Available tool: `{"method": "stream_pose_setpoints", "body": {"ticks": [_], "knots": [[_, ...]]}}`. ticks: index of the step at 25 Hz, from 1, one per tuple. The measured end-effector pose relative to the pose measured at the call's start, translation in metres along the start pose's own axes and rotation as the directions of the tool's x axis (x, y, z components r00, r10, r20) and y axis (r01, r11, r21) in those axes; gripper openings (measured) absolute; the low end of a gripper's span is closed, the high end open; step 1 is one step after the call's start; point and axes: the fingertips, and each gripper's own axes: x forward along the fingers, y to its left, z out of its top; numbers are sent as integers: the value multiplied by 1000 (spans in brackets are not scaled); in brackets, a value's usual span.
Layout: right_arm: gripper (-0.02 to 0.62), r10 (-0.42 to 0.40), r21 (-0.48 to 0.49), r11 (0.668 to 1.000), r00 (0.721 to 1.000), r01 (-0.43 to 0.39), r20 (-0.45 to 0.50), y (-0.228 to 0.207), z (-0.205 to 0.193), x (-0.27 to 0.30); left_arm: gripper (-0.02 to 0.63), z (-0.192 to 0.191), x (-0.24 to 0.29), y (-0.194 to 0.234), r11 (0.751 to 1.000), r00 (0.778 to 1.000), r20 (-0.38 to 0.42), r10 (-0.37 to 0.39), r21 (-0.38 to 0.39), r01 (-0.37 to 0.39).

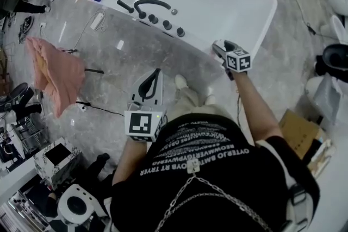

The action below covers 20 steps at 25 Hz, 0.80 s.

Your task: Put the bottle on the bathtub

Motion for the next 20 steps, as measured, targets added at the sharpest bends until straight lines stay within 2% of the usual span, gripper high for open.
{"method": "stream_pose_setpoints", "body": {"ticks": [7, 14, 20], "knots": [[183, -22, -56, 998, 999, 21, -25, -6, -4, 14, 2, -5, 1, 2, 999, 1000, 12, 29, -33, -29], [184, -14, -69, 998, 1000, 14, 5, -10, -9, 19, 2, -7, 3, 1, 1000, 1000, -4, 12, -10, -12], [184, -19, -87, 996, 1000, 19, 1, -10, -15, 13, 2, -14, 1, -7, 1000, 1000, -3, 27, -12, -27]]}}
